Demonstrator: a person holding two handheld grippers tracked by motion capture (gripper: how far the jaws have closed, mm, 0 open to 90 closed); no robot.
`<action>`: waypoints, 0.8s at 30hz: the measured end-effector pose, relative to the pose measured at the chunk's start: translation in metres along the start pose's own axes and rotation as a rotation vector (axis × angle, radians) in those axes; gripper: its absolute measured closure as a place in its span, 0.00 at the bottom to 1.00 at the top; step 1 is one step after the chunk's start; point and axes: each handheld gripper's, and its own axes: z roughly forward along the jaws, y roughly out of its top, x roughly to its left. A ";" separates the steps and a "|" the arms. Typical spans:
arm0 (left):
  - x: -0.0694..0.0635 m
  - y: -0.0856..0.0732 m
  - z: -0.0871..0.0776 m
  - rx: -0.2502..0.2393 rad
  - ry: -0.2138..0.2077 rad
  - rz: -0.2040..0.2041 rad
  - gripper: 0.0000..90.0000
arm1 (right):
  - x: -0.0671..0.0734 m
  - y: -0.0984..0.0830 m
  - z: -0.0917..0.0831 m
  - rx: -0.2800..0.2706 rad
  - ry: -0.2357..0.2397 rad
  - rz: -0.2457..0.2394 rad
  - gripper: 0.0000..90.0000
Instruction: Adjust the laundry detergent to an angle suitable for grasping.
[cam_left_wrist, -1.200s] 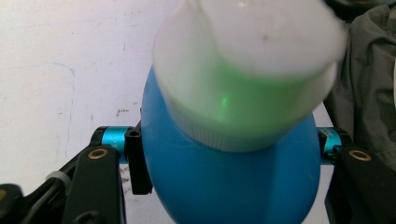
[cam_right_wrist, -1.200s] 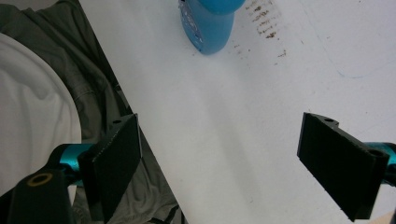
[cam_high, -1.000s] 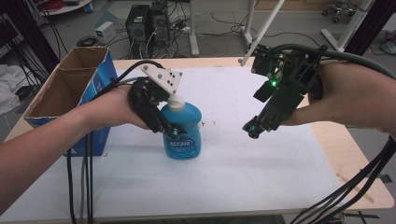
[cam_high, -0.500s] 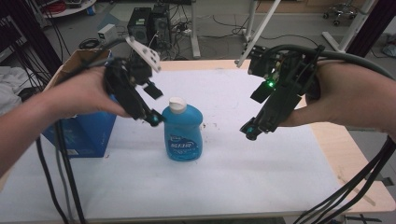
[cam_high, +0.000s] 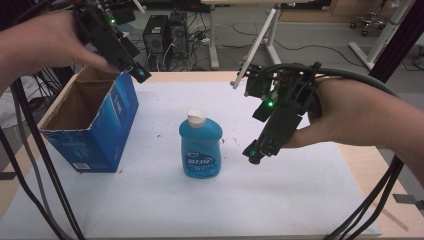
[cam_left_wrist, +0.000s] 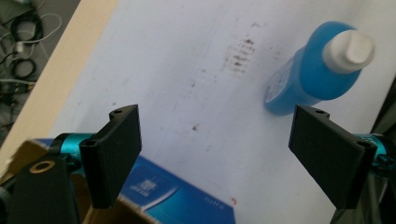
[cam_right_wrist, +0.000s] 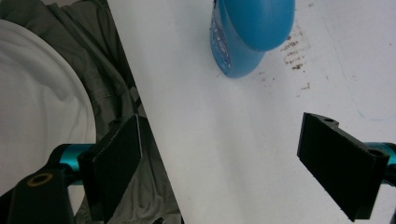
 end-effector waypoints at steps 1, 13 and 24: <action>0.001 0.002 -0.001 0.016 0.007 -0.004 0.19 | 0.001 0.001 0.000 0.001 0.002 0.000 0.15; 0.013 0.008 0.005 0.086 0.016 -0.036 0.19 | 0.002 0.010 0.005 -0.003 0.011 -0.017 0.15; 0.015 0.009 0.008 0.115 0.003 -0.041 0.19 | 0.003 0.016 0.007 0.002 0.031 -0.048 0.15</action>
